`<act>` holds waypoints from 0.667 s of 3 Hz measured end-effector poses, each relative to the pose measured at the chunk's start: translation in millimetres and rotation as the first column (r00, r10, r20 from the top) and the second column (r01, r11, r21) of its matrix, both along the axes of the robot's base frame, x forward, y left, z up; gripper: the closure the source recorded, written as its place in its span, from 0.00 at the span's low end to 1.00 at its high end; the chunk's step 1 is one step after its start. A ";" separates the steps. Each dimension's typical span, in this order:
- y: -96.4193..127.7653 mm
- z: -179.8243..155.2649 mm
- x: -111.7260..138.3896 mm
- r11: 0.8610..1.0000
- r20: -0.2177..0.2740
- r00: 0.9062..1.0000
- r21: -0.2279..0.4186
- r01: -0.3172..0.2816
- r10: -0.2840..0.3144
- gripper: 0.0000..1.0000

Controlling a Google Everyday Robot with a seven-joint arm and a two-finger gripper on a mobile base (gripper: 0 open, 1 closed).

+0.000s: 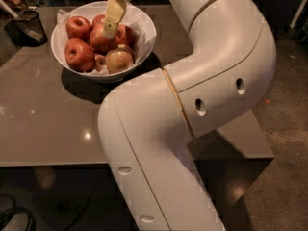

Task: Pick apple from white bowl

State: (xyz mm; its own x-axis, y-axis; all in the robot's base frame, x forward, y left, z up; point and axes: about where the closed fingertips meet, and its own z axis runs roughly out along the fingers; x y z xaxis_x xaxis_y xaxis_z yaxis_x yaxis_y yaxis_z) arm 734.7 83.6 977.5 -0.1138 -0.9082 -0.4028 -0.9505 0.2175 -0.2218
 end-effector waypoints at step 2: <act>11.8 5.2 -4.7 0.999 0.015 0.999 -0.015 0.031 -0.031 0.26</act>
Offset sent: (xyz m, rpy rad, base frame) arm -0.0349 0.0141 -0.0040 -0.0215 -0.0221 -0.0488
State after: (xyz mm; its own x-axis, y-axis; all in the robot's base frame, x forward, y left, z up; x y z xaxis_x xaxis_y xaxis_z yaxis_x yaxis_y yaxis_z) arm 730.0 95.4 982.8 -0.1363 -0.9103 -0.3909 -0.9399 0.2435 -0.2394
